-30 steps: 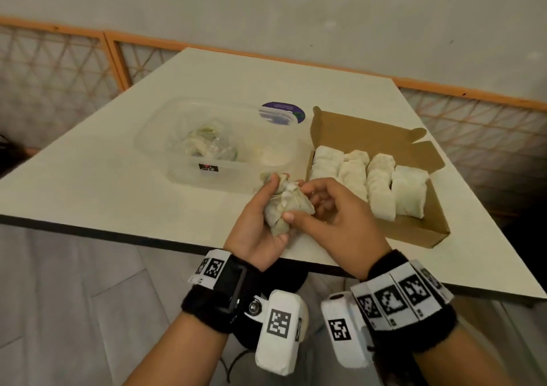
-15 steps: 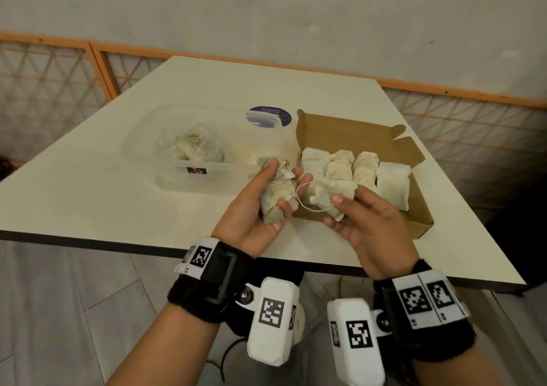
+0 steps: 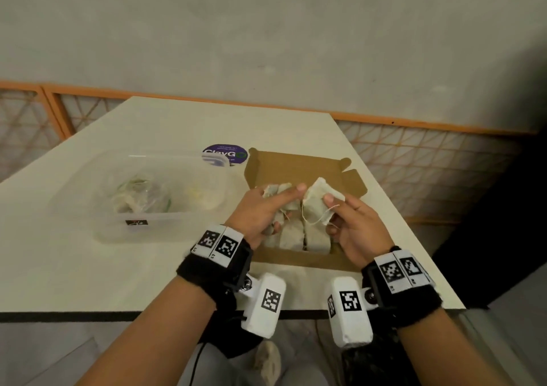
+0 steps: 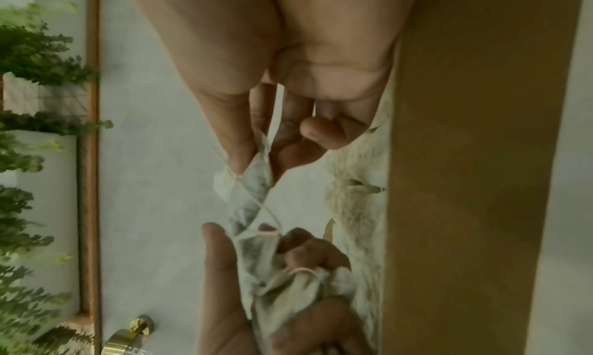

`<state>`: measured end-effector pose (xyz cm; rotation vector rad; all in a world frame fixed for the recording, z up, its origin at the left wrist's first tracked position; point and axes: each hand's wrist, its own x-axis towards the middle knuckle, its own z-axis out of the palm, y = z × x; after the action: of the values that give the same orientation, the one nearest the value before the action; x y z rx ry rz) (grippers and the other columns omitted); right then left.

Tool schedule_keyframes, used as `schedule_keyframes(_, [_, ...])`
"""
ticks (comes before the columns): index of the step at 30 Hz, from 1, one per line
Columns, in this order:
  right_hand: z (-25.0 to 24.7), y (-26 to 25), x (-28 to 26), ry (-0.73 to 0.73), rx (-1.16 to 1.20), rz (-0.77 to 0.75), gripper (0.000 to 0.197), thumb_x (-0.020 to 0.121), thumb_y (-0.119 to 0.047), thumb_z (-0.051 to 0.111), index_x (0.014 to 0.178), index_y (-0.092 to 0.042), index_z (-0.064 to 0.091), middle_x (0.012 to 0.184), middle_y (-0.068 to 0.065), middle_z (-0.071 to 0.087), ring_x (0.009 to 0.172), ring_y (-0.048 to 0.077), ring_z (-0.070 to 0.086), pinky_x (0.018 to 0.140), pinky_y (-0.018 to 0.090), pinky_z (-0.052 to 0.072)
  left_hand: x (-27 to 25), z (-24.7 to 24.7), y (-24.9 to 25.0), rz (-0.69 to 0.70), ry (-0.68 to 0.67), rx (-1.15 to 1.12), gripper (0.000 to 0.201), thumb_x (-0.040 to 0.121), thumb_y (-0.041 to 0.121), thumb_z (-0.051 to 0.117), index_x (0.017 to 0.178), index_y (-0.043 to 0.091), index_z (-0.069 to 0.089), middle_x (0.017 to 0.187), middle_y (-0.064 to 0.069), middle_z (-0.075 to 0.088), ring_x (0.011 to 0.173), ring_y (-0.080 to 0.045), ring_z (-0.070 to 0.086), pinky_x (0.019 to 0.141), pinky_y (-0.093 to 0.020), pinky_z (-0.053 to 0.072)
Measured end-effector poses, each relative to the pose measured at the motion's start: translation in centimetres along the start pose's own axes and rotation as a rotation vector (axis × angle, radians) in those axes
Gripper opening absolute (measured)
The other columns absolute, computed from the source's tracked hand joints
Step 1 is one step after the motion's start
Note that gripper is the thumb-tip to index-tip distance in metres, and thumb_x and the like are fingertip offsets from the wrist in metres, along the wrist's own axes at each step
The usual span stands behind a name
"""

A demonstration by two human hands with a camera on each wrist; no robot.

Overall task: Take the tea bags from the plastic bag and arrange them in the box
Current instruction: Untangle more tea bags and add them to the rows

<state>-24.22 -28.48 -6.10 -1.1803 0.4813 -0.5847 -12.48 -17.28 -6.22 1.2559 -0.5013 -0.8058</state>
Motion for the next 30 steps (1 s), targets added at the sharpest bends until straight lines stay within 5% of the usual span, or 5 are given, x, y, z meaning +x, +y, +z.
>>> schedule_keyframes(3, [-0.1, 0.1, 0.2, -0.048, -0.015, 0.009, 0.031, 0.070, -0.023, 0.064, 0.097, -0.009, 0.068, 0.082, 0.005, 0.065, 0.064, 0.012, 0.055, 0.048, 0.017, 0.039, 0.1, 0.4, -0.6, 0.016, -0.028, 0.093, 0.068, 0.057, 0.050, 0.083, 0.106, 0.005, 0.068, 0.080, -0.008, 0.069, 0.062, -0.016, 0.055, 0.049, -0.022, 0.038])
schedule_keyframes(7, [-0.1, 0.3, 0.5, -0.009, 0.022, 0.021, 0.050, 0.071, -0.032, 0.063, 0.107, 0.002, 0.063, 0.092, 0.012, 0.064, 0.072, 0.015, 0.055, 0.055, 0.022, 0.040, 0.4, 0.1, -0.7, -0.012, 0.006, 0.104, 0.024, 0.074, 0.021, 0.078, 0.095, 0.011, 0.069, 0.062, 0.002, 0.063, 0.048, -0.007, 0.053, 0.036, -0.014, 0.030])
schedule_keyframes(11, [-0.2, 0.5, 0.5, -0.050, -0.048, 0.025, 0.009, 0.078, -0.016, 0.065, 0.085, -0.010, 0.067, 0.077, 0.003, 0.063, 0.060, 0.008, 0.050, 0.048, 0.017, 0.035, 0.2, 0.1, -0.4, -0.020, -0.023, 0.055, 0.024, 0.073, 0.027, 0.078, 0.091, 0.015, 0.068, 0.063, -0.002, 0.059, 0.047, -0.008, 0.050, 0.036, -0.014, 0.029])
schedule_keyframes(19, [1.2, 0.4, 0.6, -0.074, -0.387, -0.022, 0.005, 0.078, -0.008, 0.070, 0.083, -0.006, 0.070, 0.071, 0.006, 0.064, 0.055, 0.006, 0.055, 0.051, 0.016, 0.045, -3.7, -3.3, 1.0, 0.004, -0.068, -0.608, 0.013, 0.077, 0.029, 0.064, 0.083, 0.018, 0.064, 0.073, 0.003, 0.052, 0.057, -0.005, 0.051, 0.033, -0.009, 0.029])
schedule_keyframes(30, [4.9, 1.5, 1.0, -0.366, -0.932, 0.067, 0.029, 0.073, -0.013, 0.076, 0.090, 0.010, 0.068, 0.064, 0.008, 0.059, 0.059, 0.013, 0.050, 0.062, 0.024, 0.041, -5.3, -6.0, -2.8, -0.139, -0.201, -1.059, 0.046, 0.055, 0.014, 0.090, 0.090, 0.014, 0.061, 0.073, 0.001, 0.055, 0.055, -0.007, 0.054, 0.030, -0.014, 0.035])
